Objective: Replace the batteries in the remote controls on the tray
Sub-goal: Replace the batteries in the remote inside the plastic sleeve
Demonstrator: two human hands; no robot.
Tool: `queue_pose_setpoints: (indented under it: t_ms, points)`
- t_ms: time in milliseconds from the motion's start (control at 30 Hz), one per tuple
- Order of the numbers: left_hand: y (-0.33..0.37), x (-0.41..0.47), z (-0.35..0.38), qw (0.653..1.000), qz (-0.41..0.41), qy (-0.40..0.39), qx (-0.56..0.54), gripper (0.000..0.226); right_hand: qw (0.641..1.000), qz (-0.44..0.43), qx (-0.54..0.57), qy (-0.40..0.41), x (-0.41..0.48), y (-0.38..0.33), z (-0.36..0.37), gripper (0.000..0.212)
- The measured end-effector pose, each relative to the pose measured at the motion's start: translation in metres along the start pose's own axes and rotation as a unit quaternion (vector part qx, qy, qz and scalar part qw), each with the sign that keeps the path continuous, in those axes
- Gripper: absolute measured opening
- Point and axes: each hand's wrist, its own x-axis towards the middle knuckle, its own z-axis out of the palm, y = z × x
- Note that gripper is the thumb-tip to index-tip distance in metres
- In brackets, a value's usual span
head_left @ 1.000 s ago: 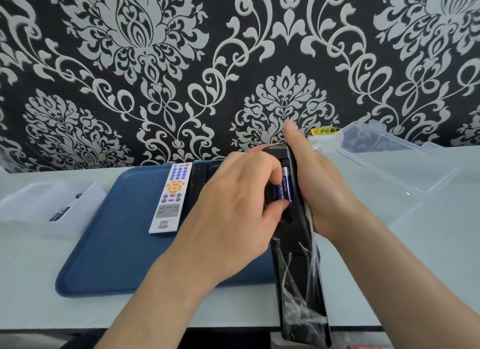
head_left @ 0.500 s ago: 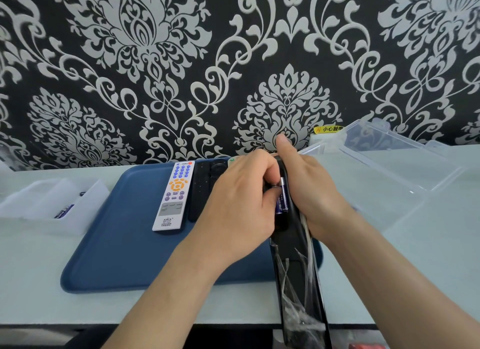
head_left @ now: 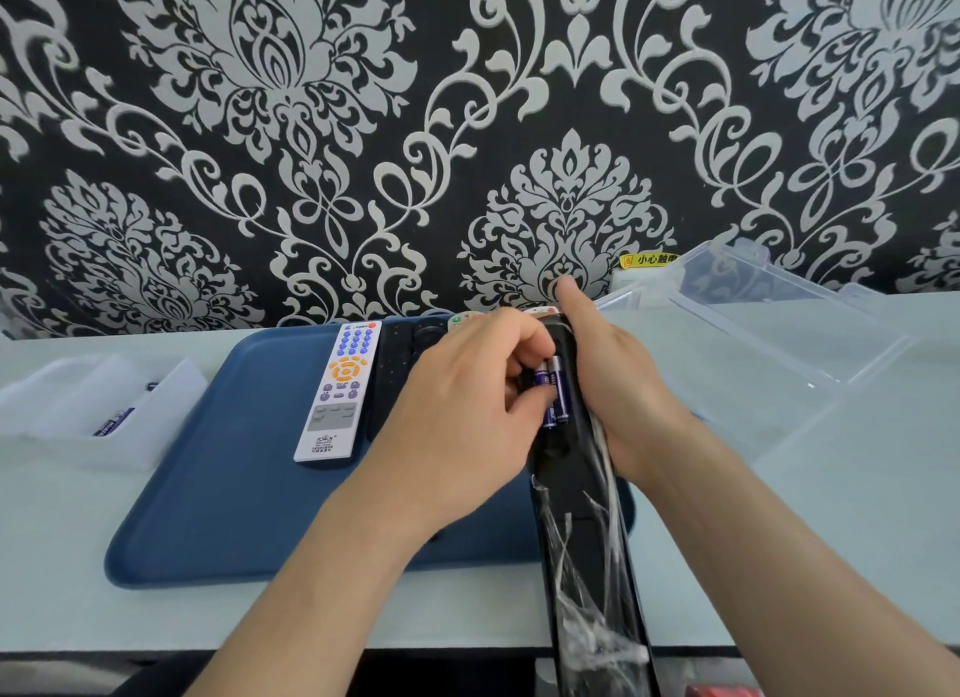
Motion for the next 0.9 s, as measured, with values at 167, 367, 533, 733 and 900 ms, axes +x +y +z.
queue_pose_setpoints:
  t_ms: [167, 367, 533, 733, 900]
  points:
    - [0.006, -0.001, -0.008, 0.999, 0.001, -0.033, -0.011, 0.039, 0.999, 0.013, 0.027, -0.019, 0.003, 0.000, -0.003, 0.064]
    - [0.009, -0.002, -0.005, 0.997, 0.054, -0.029, 0.047, 0.039, 0.999, 0.012, 0.021, -0.020, -0.002, -0.002, -0.001, 0.060]
    - [0.008, -0.003, -0.006, 0.997, 0.046, -0.024, 0.050, 0.038, 0.998, 0.009, 0.044, -0.034, -0.004, -0.001, 0.001, 0.055]
    - [0.008, -0.003, -0.005, 0.998, 0.026, -0.011, 0.054, 0.029, 1.000, -0.021, 0.002, -0.004, -0.002, 0.003, 0.001, 0.058]
    - [0.005, 0.000, -0.001, 0.999, -0.020, -0.001, -0.033, 0.026, 0.998, -0.047, -0.045, -0.004, -0.003, 0.009, 0.006, 0.067]
